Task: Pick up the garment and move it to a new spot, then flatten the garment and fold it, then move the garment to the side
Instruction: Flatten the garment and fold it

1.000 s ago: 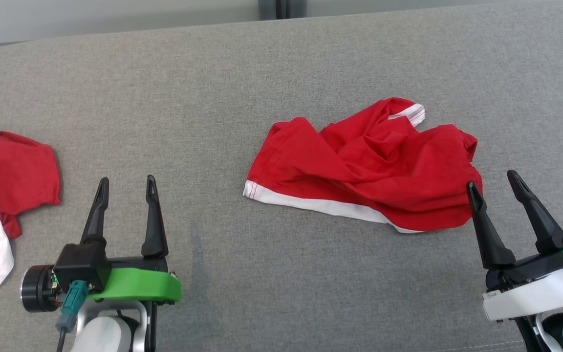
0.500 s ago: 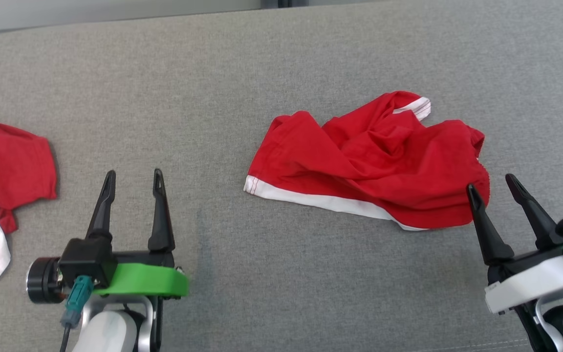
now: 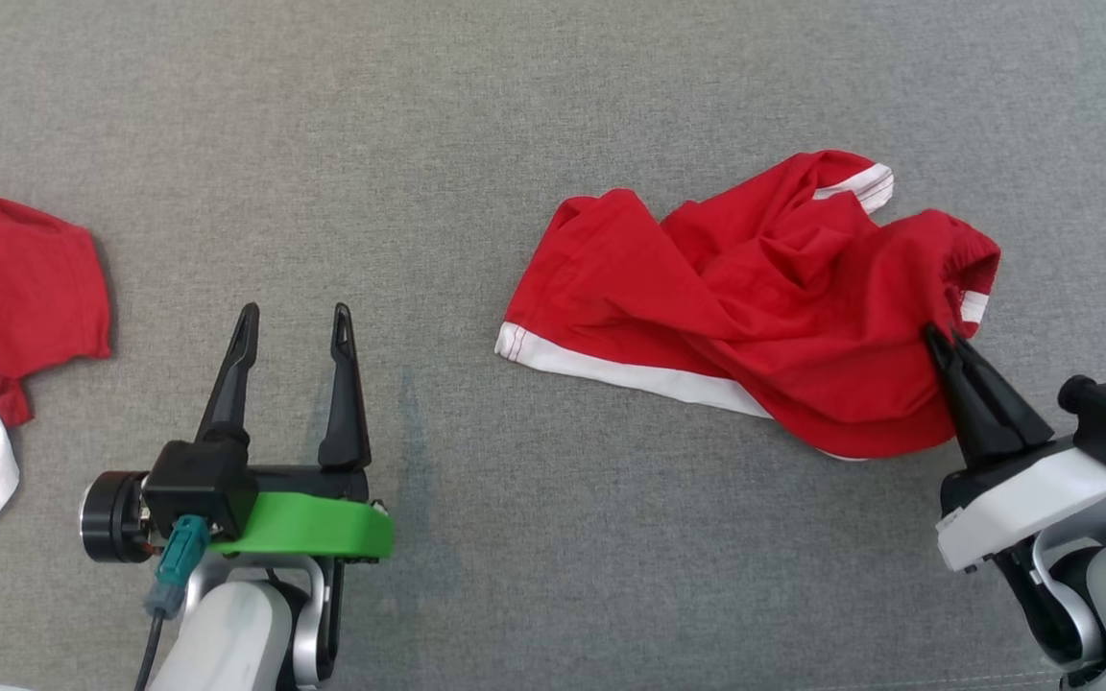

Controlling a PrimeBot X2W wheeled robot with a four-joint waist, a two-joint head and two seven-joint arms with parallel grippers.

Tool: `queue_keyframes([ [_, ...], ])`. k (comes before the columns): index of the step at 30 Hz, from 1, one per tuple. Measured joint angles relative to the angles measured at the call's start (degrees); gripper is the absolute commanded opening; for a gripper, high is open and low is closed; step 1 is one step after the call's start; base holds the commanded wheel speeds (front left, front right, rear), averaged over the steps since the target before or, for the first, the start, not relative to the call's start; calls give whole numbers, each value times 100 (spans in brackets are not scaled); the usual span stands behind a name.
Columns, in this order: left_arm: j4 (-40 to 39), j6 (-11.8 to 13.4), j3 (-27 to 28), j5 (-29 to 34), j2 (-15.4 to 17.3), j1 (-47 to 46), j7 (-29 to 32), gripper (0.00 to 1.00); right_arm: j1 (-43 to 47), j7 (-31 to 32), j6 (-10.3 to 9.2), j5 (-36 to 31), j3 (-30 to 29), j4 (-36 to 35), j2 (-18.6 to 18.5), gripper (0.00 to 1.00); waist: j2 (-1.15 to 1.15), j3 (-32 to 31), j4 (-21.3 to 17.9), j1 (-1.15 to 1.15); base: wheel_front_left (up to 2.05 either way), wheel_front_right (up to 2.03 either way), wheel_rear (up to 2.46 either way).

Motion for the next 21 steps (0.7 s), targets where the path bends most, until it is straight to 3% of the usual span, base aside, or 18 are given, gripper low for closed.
queue_keyframes([
  [9,33,-35,-4,0,-18,-205,-49,100,-780,-26,0,141,-270,-7,31,0,0,128,-11,0,0,0,0],
  [21,231,-146,-152,16,-178,-500,-108,100,-2387,-123,0,309,-137,1712,302,0,0,470,190,0,0,0,0],
])
